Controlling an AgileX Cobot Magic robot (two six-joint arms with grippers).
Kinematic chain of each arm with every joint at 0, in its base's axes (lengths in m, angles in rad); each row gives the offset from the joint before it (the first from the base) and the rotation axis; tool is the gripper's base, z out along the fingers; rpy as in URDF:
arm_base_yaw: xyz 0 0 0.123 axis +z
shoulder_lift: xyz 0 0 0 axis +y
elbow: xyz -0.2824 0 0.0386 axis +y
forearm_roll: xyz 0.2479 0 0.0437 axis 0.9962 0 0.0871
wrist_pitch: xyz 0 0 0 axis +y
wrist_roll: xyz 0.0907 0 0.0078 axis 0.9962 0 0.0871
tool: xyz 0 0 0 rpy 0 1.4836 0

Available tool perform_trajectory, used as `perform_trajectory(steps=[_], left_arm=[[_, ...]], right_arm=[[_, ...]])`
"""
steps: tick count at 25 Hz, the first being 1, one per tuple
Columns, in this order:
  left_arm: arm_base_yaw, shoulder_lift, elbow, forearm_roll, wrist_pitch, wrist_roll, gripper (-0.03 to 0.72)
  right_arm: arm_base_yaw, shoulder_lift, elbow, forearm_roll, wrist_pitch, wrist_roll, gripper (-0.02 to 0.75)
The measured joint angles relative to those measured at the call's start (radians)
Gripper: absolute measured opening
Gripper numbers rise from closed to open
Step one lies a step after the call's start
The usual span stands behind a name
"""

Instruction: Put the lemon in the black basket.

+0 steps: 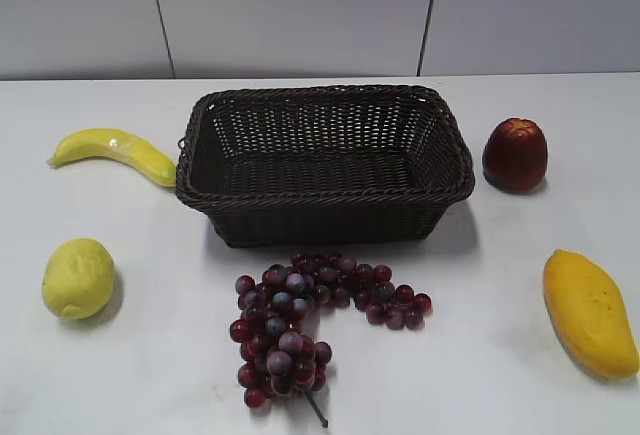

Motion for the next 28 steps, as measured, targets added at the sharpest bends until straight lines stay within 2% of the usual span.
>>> perform_trajectory(steps=[3, 7, 9, 12, 16, 21, 24, 28], left_arm=[[0.0, 0.009, -0.008, 0.0, -0.016, 0.0, 0.504], [0.0, 0.122, -0.024, -0.007, -0.167, 0.0, 0.616], [0.0, 0.209, -0.027, -0.028, -0.257, 0.0, 0.649], [0.0, 0.375, -0.028, -0.112, -0.375, 0.0, 0.659], [0.0, 0.664, -0.047, -0.227, -0.415, 0.003, 0.661], [0.0, 1.049, -0.124, -0.348, -0.404, 0.114, 0.661], [0.0, 1.247, -0.189, -0.397, -0.4, 0.159, 0.662], [0.0, 1.455, -0.263, -0.406, -0.386, 0.177, 0.662]], right_arm=[[0.0, 0.0, 0.0, 0.0, 0.0, 0.0, 0.555], [0.0, 0.0, 0.0, 0.0, 0.0, 0.0, 0.555], [0.0, 0.0, 0.0, 0.0, 0.0, 0.0, 0.555], [0.0, 0.0, 0.0, 0.0, 0.0, 0.0, 0.555], [0.0, 0.0, 0.0, 0.0, 0.0, 0.0, 0.555], [0.0, 0.0, 0.0, 0.0, 0.0, 0.0, 0.555], [0.0, 0.0, 0.0, 0.0, 0.0, 0.0, 0.555], [0.0, 0.0, 0.0, 0.0, 0.0, 0.0, 0.555]])
